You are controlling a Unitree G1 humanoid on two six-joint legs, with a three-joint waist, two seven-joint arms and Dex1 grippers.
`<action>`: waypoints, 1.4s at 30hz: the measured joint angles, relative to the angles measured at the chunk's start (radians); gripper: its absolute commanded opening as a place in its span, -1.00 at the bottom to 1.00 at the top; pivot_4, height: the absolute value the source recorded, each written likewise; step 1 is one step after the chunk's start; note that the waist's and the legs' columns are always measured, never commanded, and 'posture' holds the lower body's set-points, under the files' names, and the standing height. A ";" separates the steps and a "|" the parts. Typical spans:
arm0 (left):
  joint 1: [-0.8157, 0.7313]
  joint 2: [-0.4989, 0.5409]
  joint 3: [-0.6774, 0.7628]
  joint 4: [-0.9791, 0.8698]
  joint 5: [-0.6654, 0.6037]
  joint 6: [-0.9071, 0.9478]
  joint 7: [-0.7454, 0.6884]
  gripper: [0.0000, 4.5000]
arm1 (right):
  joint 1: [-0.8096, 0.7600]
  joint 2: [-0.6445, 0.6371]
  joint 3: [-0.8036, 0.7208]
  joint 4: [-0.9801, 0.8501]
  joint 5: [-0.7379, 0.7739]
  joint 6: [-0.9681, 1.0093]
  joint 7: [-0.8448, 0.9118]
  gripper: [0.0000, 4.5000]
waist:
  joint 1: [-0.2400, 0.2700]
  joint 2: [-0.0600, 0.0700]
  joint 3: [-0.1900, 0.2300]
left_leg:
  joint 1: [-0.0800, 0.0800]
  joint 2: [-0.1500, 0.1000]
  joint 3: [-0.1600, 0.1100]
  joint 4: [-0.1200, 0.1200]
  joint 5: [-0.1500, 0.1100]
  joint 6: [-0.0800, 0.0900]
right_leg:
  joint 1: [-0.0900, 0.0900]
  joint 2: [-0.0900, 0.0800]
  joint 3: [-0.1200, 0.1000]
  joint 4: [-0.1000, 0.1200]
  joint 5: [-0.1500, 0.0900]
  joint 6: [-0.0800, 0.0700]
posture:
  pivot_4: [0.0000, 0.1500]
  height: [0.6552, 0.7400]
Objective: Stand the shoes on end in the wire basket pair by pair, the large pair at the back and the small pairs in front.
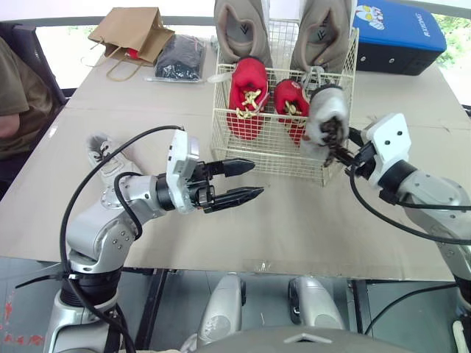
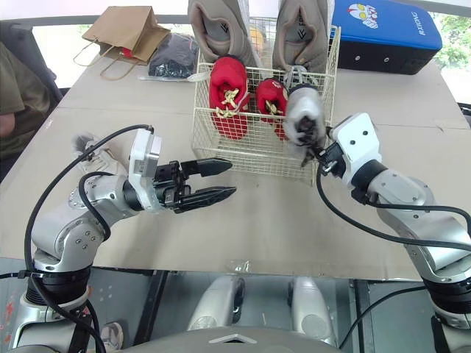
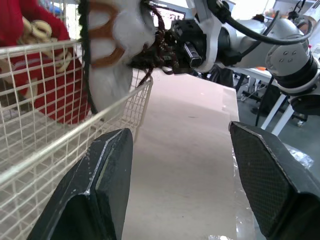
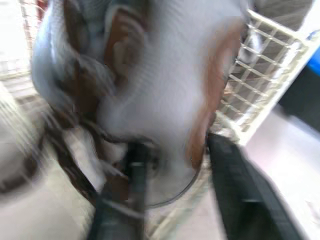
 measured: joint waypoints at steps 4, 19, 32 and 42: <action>0.025 0.000 0.030 0.001 -0.002 -0.003 0.024 0.50 | 0.066 -0.029 -0.060 -0.062 0.025 0.026 0.067 0.72 | 0.004 0.000 0.000 | -0.001 0.000 -0.001 0.000 0.000 0.000 | 0.000 0.000 -0.001 0.000 0.000 0.000 | 1.00 1.00; 0.032 0.001 0.308 0.182 -0.121 0.116 0.299 0.50 | -0.014 -0.116 -0.324 -0.203 0.346 0.009 0.343 0.72 | -0.007 0.000 0.000 | 0.001 0.002 0.000 -0.001 0.000 0.000 | 0.000 0.002 0.000 0.000 0.000 0.000 | 1.00 1.00; -0.147 0.564 0.419 0.930 -0.055 0.549 0.360 0.50 | -0.217 -0.025 -0.072 -0.137 0.316 -0.065 0.458 0.72 | 0.007 -0.003 0.002 | -0.002 -0.001 -0.002 -0.004 0.000 0.000 | -0.004 -0.001 -0.003 0.001 0.000 0.000 | 1.00 1.00; -0.605 0.341 0.078 1.470 0.359 0.256 0.285 -0.15 | -0.213 -0.024 -0.037 -0.140 0.244 -0.083 0.467 0.74 | 0.032 0.002 -0.004 | 0.000 -0.002 -0.004 -0.003 0.001 -0.002 | -0.001 -0.001 -0.005 0.004 0.000 0.000 | 1.00 1.00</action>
